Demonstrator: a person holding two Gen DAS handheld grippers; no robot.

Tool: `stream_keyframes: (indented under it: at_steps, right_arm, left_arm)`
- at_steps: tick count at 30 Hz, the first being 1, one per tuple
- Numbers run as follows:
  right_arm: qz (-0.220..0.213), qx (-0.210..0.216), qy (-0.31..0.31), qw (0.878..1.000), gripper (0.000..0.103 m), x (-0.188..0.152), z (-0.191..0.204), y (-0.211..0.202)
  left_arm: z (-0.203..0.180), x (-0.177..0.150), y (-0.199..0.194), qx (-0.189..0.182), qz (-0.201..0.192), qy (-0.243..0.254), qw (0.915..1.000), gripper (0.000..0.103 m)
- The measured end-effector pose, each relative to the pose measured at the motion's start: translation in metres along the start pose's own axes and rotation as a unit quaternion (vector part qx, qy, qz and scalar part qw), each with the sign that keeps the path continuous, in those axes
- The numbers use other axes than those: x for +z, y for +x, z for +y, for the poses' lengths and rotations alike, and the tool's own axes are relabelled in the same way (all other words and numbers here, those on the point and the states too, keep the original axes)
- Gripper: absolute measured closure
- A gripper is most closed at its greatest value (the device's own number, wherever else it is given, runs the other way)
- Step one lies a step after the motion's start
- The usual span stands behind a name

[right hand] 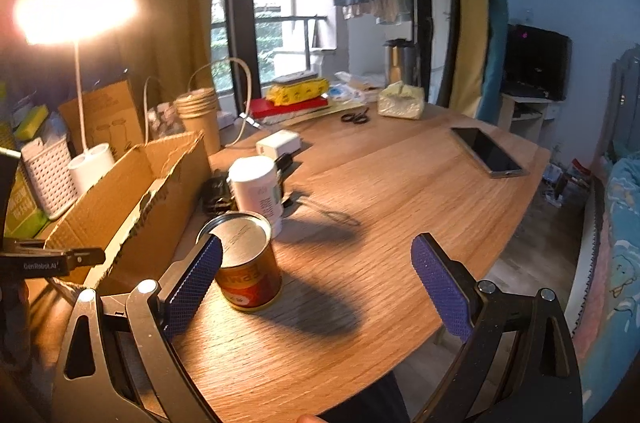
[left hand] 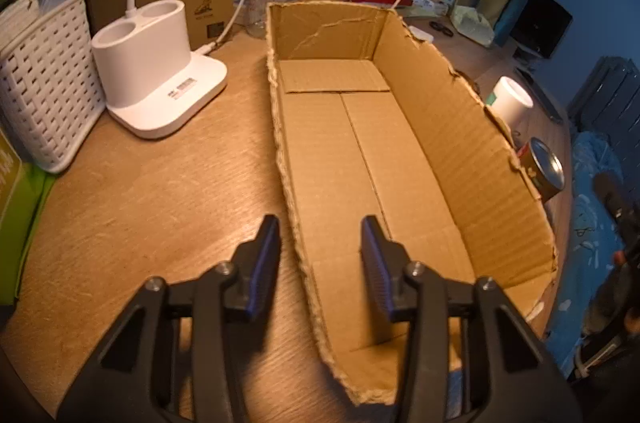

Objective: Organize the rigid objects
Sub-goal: 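Grasp the red-labelled tin can with the right gripper while the left gripper holds the box wall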

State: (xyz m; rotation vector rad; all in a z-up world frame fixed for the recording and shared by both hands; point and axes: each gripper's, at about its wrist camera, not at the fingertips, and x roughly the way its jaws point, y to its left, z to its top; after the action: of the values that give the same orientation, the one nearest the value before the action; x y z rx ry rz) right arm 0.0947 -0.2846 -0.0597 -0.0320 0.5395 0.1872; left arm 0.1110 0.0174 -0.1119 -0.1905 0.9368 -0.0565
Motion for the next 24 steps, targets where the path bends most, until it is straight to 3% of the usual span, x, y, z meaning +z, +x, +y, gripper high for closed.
stream_keyframes:
  at_steps: [1, 5, 9, 19, 21, 24]
  right_arm:
    - [0.005, 0.008, -0.003, 1.0, 0.006, -0.001, 0.002, 0.003]
    - [0.015, 0.024, -0.023, 0.999, 0.006, -0.005, 0.015, 0.011]
    - [0.03, 0.036, -0.03, 0.998, 0.006, -0.009, 0.022, 0.026]
    - [0.044, 0.054, -0.046, 0.997, 0.007, -0.011, 0.034, 0.051]
    - [0.048, 0.054, -0.052, 0.996, 0.017, -0.012, 0.036, 0.055]
    - [0.057, 0.051, -0.064, 0.995, 0.019, -0.013, 0.04, 0.063]
  left_arm:
    - [-0.001, 0.0, -0.001, 0.001, -0.003, 0.004, 1.0, 0.074]
    - [-0.001, 0.0, 0.0, 0.001, -0.006, 0.003, 1.0, 0.077]
    - [0.005, 0.003, 0.004, 0.0, -0.01, -0.004, 0.9999, 0.091]
    - [0.01, -0.004, -0.001, 0.01, -0.04, -0.017, 0.999, 0.095]
    - [0.01, -0.005, -0.003, 0.013, -0.043, -0.018, 0.9988, 0.095]
    - [0.009, -0.005, -0.003, 0.017, -0.05, -0.014, 0.9985, 0.095]
